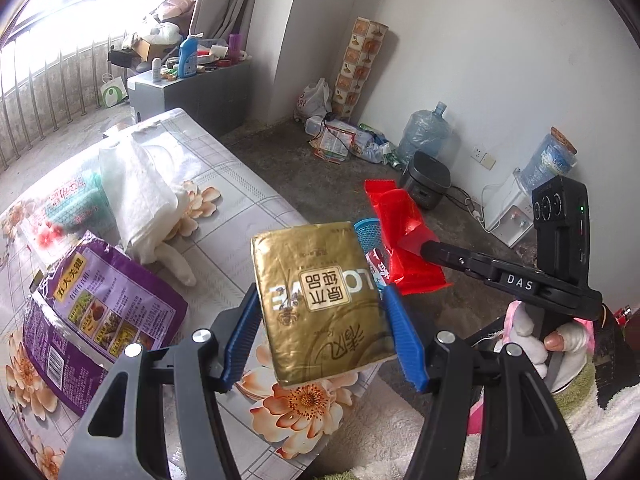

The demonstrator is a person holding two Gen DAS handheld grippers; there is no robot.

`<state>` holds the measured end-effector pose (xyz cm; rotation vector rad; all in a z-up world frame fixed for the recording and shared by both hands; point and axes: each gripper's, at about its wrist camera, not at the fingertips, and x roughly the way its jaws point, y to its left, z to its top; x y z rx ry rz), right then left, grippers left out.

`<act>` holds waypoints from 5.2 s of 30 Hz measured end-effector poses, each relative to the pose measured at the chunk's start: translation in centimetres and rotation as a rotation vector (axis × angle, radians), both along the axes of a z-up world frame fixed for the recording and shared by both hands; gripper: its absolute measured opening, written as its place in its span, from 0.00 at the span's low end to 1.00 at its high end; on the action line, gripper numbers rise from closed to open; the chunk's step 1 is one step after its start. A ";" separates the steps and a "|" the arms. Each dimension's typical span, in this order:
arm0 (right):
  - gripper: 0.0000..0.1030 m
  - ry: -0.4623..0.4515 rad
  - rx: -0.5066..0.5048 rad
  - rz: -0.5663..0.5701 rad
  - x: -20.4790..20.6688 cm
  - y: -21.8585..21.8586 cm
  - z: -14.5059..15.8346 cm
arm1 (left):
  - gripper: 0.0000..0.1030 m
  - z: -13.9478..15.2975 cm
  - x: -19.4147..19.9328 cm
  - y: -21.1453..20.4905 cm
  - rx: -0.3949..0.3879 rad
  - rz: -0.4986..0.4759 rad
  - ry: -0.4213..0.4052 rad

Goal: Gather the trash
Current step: 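Lift both held items and carry them over the blue wastebasket, then open both tools to drop the items into the wastebasket, then move both tools back to the table toward the Pepsi bottle, then grasp the Pepsi bottle around its label with the right tool, then grasp the purple snack bag with the left tool while the right tool holds the bottle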

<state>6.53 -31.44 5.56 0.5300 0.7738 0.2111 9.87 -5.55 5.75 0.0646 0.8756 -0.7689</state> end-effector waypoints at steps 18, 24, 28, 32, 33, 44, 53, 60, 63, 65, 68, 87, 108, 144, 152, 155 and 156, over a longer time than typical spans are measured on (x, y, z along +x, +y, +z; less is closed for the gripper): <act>0.03 -0.029 -0.057 -0.387 -2.0 -13.5 -1.0 | 0.58 1.3 8.7 -19.2 0.088 -0.320 0.169; 0.03 0.098 -0.040 -0.527 -1.4 -18.6 -6.5 | 0.58 -5.9 11.0 -29.9 0.186 -0.392 0.305; 0.03 0.205 0.003 -0.587 -0.4 -21.8 -11.1 | 0.58 -11.3 11.6 -35.9 0.253 -0.412 0.342; 0.04 0.301 0.028 -0.645 0.4 -24.9 -15.5 | 0.61 -15.5 12.1 -40.8 0.297 -0.410 0.338; 0.07 0.319 0.038 -0.655 0.7 -25.7 -16.6 | 0.64 -16.7 12.5 -41.9 0.301 -0.404 0.336; 0.44 0.380 0.023 -0.756 1.1 -28.5 -21.6 | 0.71 -19.2 13.7 -44.3 0.313 -0.387 0.256; 0.50 0.228 0.012 -0.782 -0.6 -27.3 -16.2 | 0.71 -7.6 14.4 -36.9 0.178 -0.432 0.111; 0.51 0.060 0.052 -0.622 -0.4 -22.7 -10.3 | 0.71 2.9 13.4 -23.5 0.117 -0.327 -0.043; 0.51 0.014 0.112 -0.488 0.4 -19.6 -8.8 | 0.71 5.7 12.3 -16.3 0.097 -0.223 -0.086; 0.51 0.000 0.147 -0.394 0.9 -17.3 -8.1 | 0.71 6.6 11.2 -11.9 0.094 -0.154 -0.112; 0.51 0.004 0.172 -0.242 1.5 -13.2 -7.2 | 0.71 7.1 9.2 -5.2 0.110 -0.038 -0.150; 0.51 0.269 0.373 0.432 1.8 11.5 -8.7 | 0.35 -4.5 -0.8 19.4 0.232 0.441 0.093; 0.46 0.420 0.443 0.468 2.0 15.9 -10.5 | 0.23 -7.6 -4.1 17.1 0.008 0.281 0.276; 0.46 0.250 0.475 0.053 3.6 -0.5 -11.4 | 0.25 -7.0 5.8 0.3 -0.027 0.038 0.254; 0.58 0.263 0.388 0.051 2.8 0.5 -10.7 | 0.26 -6.9 4.9 1.3 -0.028 0.038 0.252; 0.59 0.278 0.380 0.065 2.9 1.6 -10.4 | 0.26 -6.9 4.4 1.7 -0.030 0.036 0.245; 0.60 0.281 0.375 0.068 2.9 1.8 -10.4 | 0.27 -7.0 4.3 1.9 -0.030 0.037 0.244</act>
